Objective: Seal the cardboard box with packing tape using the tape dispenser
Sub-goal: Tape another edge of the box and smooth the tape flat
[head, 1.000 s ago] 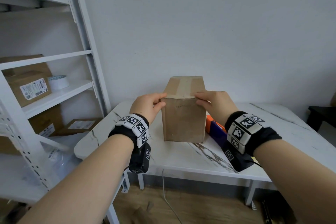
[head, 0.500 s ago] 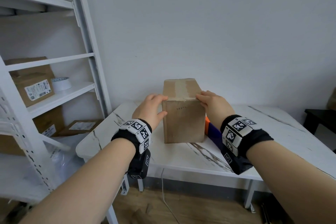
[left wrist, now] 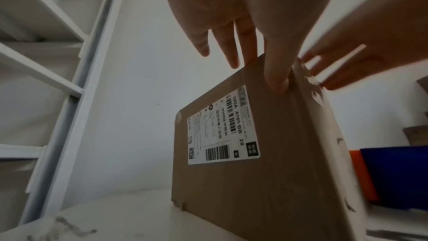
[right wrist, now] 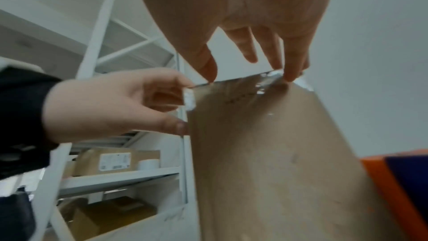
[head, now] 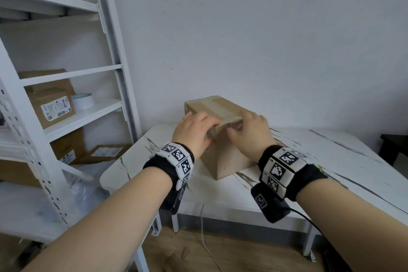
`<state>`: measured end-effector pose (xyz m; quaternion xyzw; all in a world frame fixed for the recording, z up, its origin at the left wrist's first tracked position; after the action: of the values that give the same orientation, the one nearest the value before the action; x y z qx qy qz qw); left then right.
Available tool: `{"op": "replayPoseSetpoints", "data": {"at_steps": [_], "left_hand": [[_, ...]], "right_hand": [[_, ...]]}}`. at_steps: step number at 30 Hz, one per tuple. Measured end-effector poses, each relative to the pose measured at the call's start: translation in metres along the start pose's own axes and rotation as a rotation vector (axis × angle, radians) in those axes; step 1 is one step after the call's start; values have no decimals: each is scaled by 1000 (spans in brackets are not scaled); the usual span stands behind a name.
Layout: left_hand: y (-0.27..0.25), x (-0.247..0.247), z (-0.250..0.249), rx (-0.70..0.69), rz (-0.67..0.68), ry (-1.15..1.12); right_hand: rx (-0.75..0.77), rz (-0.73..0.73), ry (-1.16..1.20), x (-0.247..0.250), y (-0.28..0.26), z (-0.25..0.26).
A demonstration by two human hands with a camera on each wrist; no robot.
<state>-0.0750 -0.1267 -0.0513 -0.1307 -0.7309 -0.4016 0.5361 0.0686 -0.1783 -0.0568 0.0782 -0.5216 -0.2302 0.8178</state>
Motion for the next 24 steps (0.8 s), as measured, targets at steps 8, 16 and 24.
{"op": "replayPoseSetpoints", "data": {"at_steps": [8, 16, 24], "left_hand": [[12, -9, 9, -9, 76, -81], [27, -15, 7, 129, 124, -216], [35, -19, 34, 221, 223, -191]], "right_hand": [[-27, 69, -113, -8, 16, -2], [3, 65, -332, 0, 17, 1], [36, 49, -75, 11, 22, 1]]}}
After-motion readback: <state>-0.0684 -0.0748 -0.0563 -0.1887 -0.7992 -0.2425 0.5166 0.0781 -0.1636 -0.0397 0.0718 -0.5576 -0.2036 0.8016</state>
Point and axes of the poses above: each hand's wrist, its own y-axis towards the middle knuckle, its own x-axis out of the back of the hand, z = x × y, the point moved 2 cm from there along y, towards the middle knuckle, and after that the axes turned 5 degrees about z, right-handed, at the moved point
